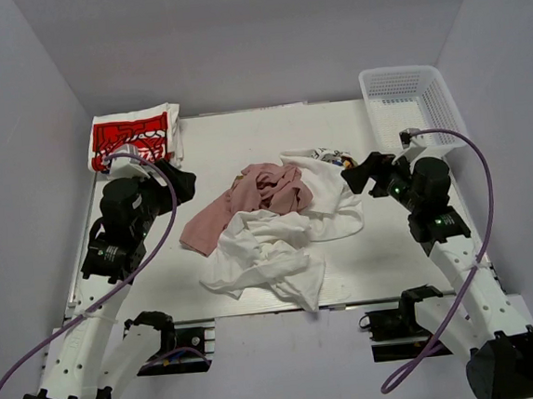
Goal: Fold and stack the t-shirts
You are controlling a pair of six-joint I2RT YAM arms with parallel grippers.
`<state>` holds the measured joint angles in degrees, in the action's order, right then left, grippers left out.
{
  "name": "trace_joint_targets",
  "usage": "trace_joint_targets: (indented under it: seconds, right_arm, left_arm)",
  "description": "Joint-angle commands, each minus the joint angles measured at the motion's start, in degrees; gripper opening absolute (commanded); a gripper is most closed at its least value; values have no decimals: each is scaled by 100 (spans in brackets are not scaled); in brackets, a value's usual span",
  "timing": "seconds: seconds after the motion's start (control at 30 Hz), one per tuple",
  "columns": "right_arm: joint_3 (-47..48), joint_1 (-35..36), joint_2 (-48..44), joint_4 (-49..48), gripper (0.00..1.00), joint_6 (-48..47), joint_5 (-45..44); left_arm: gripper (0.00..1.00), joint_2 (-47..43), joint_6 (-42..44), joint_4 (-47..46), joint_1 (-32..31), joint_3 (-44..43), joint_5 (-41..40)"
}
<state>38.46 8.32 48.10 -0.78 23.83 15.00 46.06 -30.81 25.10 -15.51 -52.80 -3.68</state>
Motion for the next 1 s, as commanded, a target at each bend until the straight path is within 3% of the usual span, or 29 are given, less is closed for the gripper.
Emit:
trace_joint_targets:
  seconds: [0.0, 0.13, 0.17, 0.3, 0.7, 0.8, 0.83, 0.9, 0.93, 0.97]
  right_arm:
    - [-163, 3, 129, -379, 91, -106, 187]
    - [47, 3, 910, -538, 91, -274, -41]
    - [144, 3, 1539, -459, 91, -283, -50]
    - [978, 108, 2616, -423, 91, -441, 64]
    - [2323, 1189, 5224, 312, 91, -1065, -2334]
    - [2587, 1391, 5499, 315, 82, -1161, -2651]
    - [2657, 1435, 5578, 315, 60, -1231, -2748]
    - [2981, 1497, 5553, 341, 25, -1328, -2775]
    - [3096, 1532, 5527, 393, 1, -1372, -2862]
    - [3359, 1541, 5335, 594, 0, -1373, -3054]
  left_arm:
    - [100, -36, 66, 39, 13, -126, 78]
    - [100, -36, 66, -260, 13, 68, 376]
    - [100, 25, 66, -260, 13, 137, 377]
    - [100, 157, 66, -261, 13, 138, 378]
    - [100, 597, 119, -304, 13, 85, 369]
    - [100, 650, 119, -190, 13, 32, 255]
    - [100, 650, 119, -190, 13, 32, 254]
    - [100, 650, 119, -138, 13, 32, 254]
    - [100, 650, 119, -137, 13, -28, 254]
    - [100, 650, 119, -85, 13, -29, 254]
